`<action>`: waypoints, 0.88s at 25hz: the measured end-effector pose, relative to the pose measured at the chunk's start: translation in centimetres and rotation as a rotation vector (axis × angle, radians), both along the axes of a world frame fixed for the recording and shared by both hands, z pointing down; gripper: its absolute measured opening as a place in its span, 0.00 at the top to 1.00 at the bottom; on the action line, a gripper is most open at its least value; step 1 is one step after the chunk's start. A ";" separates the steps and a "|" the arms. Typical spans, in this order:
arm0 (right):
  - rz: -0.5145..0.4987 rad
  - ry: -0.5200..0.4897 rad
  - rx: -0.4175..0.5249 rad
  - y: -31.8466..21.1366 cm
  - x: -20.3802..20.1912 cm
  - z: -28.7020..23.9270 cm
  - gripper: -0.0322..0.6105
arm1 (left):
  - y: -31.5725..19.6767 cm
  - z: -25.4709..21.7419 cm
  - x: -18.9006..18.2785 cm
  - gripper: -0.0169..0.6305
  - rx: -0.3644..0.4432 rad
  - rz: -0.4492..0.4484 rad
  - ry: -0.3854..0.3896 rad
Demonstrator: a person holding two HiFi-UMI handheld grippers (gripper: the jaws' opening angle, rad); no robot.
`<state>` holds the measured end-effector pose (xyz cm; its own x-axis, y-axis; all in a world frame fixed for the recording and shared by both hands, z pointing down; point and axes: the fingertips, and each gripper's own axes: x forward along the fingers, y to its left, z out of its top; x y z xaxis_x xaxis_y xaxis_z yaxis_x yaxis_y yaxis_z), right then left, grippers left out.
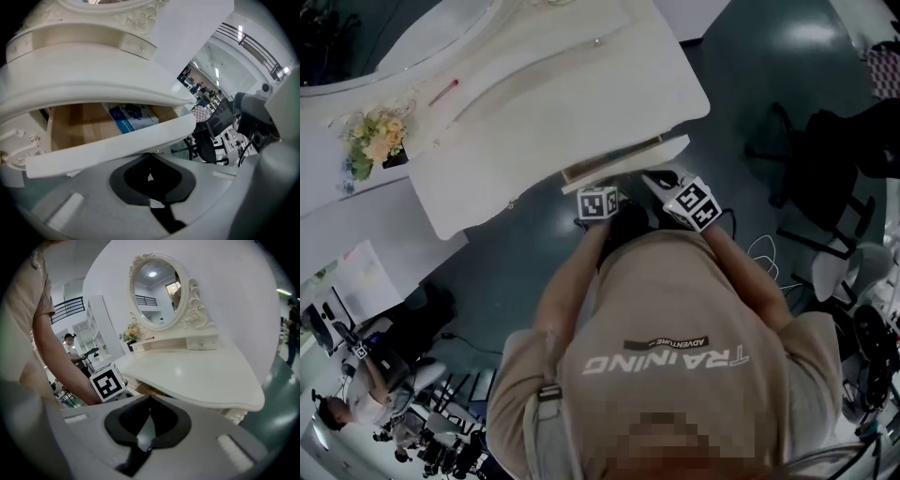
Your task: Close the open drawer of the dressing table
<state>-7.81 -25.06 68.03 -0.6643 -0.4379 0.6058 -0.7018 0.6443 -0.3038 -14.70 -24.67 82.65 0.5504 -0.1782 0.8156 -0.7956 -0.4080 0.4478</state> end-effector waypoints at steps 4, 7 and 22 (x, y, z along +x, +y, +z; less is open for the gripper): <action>0.074 -0.005 0.002 -0.8 0.9 -0.5 0.94 | -2.3 0.0 0.1 0.96 -0.001 0.014 0.001; 0.115 0.002 0.000 -1.1 1.3 -0.5 0.94 | -3.7 0.2 0.2 0.96 -0.003 0.002 0.010; 0.147 0.035 0.020 -0.5 0.6 -1.1 0.94 | -9.0 -0.4 -1.5 0.96 0.120 -0.210 0.088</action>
